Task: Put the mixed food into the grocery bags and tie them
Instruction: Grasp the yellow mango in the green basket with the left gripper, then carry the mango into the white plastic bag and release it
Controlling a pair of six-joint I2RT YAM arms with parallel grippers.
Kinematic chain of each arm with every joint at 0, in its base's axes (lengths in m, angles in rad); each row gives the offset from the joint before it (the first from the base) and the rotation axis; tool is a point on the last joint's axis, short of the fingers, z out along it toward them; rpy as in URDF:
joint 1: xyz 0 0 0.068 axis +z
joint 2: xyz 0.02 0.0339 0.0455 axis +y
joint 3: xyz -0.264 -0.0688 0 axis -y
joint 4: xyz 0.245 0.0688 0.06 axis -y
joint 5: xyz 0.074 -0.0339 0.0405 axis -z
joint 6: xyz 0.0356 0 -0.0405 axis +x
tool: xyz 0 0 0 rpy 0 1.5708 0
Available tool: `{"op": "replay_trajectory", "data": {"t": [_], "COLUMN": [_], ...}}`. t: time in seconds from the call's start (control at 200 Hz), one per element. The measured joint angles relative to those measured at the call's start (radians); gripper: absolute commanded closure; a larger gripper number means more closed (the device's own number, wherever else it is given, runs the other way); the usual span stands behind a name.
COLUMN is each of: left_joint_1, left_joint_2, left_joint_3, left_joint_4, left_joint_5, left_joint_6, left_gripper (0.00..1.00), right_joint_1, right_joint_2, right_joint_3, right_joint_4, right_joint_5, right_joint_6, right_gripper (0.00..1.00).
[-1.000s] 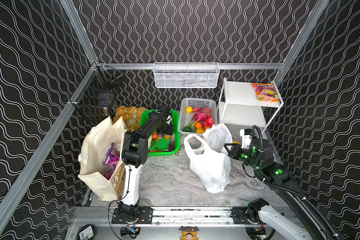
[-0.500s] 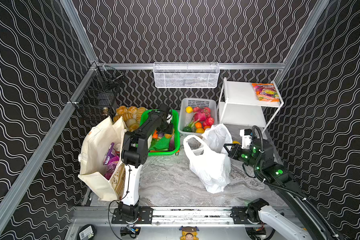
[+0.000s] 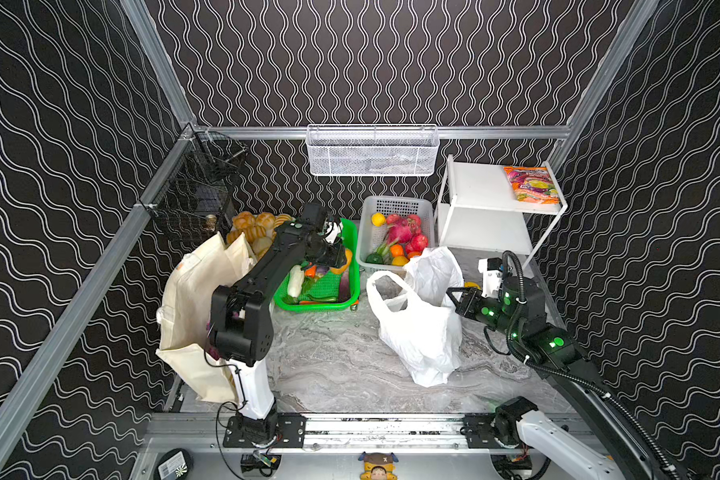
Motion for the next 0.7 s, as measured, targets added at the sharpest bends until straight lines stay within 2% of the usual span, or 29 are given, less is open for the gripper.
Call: {"op": "replay_trajectory", "data": {"t": [0.24,0.466,0.536,0.701], "left_joint_1": [0.0,-0.015,-0.062,-0.241], "left_joint_2": [-0.232,-0.337,-0.363,-0.372], "left_joint_3": [-0.145,-0.276,-0.302,-0.279], "left_joint_4": [0.039,0.012,0.01,-0.007], "left_joint_5": [0.134,0.25,0.302,0.369], "left_joint_6": [-0.024,-0.047,-0.048,-0.045], "left_gripper": [0.49,0.52,0.52,0.52], "right_joint_1": [0.0,0.0,0.0,0.0], "right_joint_2": [0.016,0.034,0.038,0.045], "right_joint_3": [0.0,0.0,0.0,0.0], "right_joint_4": [0.017,0.039,0.041,0.05], "right_joint_5": [0.0,-0.008,-0.008,-0.008], "right_joint_6": [0.014,0.014,0.014,0.014], "right_gripper": [1.0,1.0,1.0,1.0]}}
